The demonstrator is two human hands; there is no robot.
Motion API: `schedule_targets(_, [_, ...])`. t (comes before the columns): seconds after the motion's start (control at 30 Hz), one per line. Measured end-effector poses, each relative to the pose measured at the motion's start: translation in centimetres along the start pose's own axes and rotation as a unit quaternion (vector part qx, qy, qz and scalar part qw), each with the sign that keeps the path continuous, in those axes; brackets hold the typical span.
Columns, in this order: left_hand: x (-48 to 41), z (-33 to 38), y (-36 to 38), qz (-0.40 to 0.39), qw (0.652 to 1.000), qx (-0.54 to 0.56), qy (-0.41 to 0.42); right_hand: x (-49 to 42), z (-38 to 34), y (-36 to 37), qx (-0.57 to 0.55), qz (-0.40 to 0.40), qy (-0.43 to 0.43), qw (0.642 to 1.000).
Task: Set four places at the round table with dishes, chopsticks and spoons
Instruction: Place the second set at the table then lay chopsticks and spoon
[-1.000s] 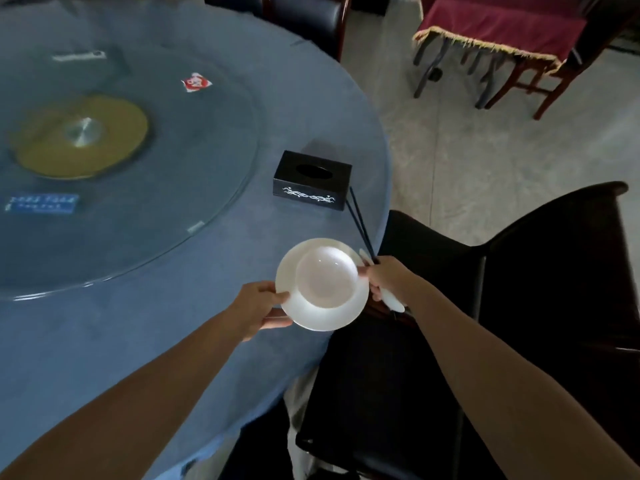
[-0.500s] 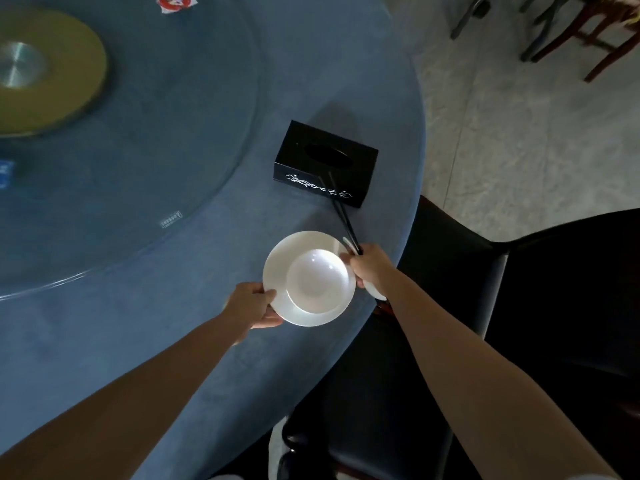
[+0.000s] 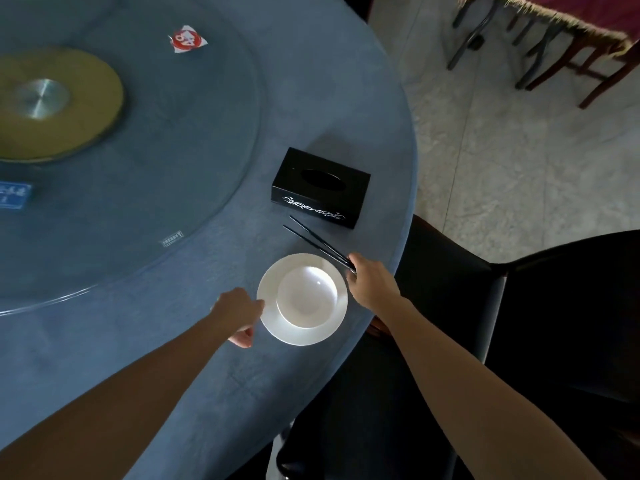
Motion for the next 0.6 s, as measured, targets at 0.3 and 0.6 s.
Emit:
schedule_targets(0.3, [3.0, 7.0, -4.1, 0.324, 0.859, -0.180, 0.354, 1.8, -1.5, -3.0, 0.056, 0.007, -0.104, 0.993])
schedule_targets(0.6, [0.9, 7.3, -5.3, 0.127, 0.819, -0.325, 0.456, 2.8, -1.7, -4.1, 0.091, -0.009, -0.118, 0.989])
Point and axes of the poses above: each hand's wrist, its own x-axis away from the middle knuckle, its own y-axis out of the palm, z = x × y, the point moved 1 cm from there along -x, towards the middle knuckle, and after that the axes turned 7 degrees about y, right-handed, at the moved point
